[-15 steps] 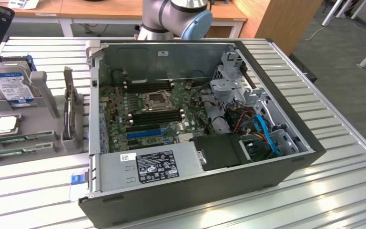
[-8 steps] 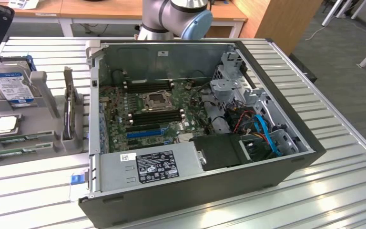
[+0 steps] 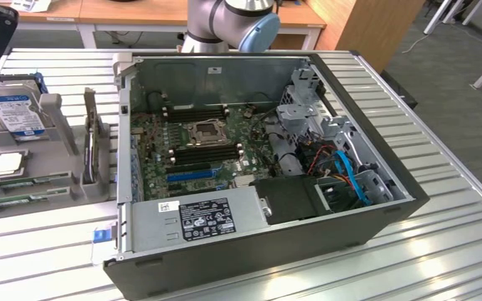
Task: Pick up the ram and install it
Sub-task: 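Pick up the ram and move it above insertion slot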
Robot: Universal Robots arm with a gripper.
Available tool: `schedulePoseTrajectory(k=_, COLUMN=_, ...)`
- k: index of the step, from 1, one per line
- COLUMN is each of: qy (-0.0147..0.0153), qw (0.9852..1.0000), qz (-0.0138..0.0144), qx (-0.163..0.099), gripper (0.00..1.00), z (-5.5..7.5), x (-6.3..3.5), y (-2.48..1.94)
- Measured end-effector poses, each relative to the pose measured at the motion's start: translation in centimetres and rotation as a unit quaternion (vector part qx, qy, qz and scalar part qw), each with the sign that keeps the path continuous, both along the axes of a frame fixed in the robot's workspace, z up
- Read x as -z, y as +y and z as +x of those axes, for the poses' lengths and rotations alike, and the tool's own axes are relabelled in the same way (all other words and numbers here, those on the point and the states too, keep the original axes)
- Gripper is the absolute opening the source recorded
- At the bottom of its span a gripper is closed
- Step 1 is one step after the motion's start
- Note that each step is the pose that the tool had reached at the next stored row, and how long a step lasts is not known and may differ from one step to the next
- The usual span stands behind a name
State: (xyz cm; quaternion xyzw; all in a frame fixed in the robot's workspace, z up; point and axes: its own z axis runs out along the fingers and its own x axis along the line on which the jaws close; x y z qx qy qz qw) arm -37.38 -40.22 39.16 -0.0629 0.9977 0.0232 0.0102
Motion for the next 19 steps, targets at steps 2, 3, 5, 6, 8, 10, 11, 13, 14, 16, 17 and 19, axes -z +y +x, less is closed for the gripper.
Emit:
schedulePoseTrajectory(k=2, qy=0.0, qw=1.0, qz=0.0, qx=-0.009, gripper=0.1, z=0.0, x=0.0, y=0.0)
schedulePoseTrajectory(k=3, qy=0.0, qw=0.9999, qz=0.0, qx=-0.014, gripper=0.1, z=0.0, x=0.0, y=0.0)
schedulePoseTrajectory(k=5, qy=0.0, qw=0.9997, qz=0.0, qx=-0.024, gripper=0.1, z=0.0, x=0.01, y=0.0)
schedulePoseTrajectory(k=6, qy=0.0, qw=0.9996, qz=0.0, qx=-0.028, gripper=0.1, z=0.0, x=0.01, y=0.0)
schedulePoseTrajectory(k=8, qy=0.0, qw=0.9993, qz=0.0, qx=-0.038, gripper=0.1, z=0.0, x=0.01, y=0.0)
schedulePoseTrajectory(k=10, qy=0.0, qw=0.9988, qz=0.0, qx=-0.049, gripper=0.1, z=0.0, x=0.01, y=0.0)
schedulePoseTrajectory(k=11, qy=0.0, qw=0.9985, qz=0.0, qx=-0.055, gripper=0.1, z=0.0, x=0.01, y=0.0)
schedulePoseTrajectory(k=13, qy=0.0, qw=0.9978, qz=0.0, qx=-0.067, gripper=0.1, z=0.0, x=0.01, y=0.0)
schedulePoseTrajectory(k=14, qy=0.0, qw=0.9974, qz=0.0, qx=-0.072, gripper=0.1, z=0.0, x=0.01, y=0.0)
schedulePoseTrajectory(k=16, qy=0.0, qw=0.9965, qz=0.0, qx=-0.084, gripper=0.1, z=0.0, x=0.01, y=0.0)
schedulePoseTrajectory(k=17, qy=0.0, qw=0.996, qz=0.0, qx=-0.09, gripper=0.1, z=0.0, x=0.01, y=0.0)
schedulePoseTrajectory(k=19, qy=0.0, qw=0.9949, qz=0.0, qx=-0.101, gripper=0.1, z=0.0, x=0.01, y=0.0)
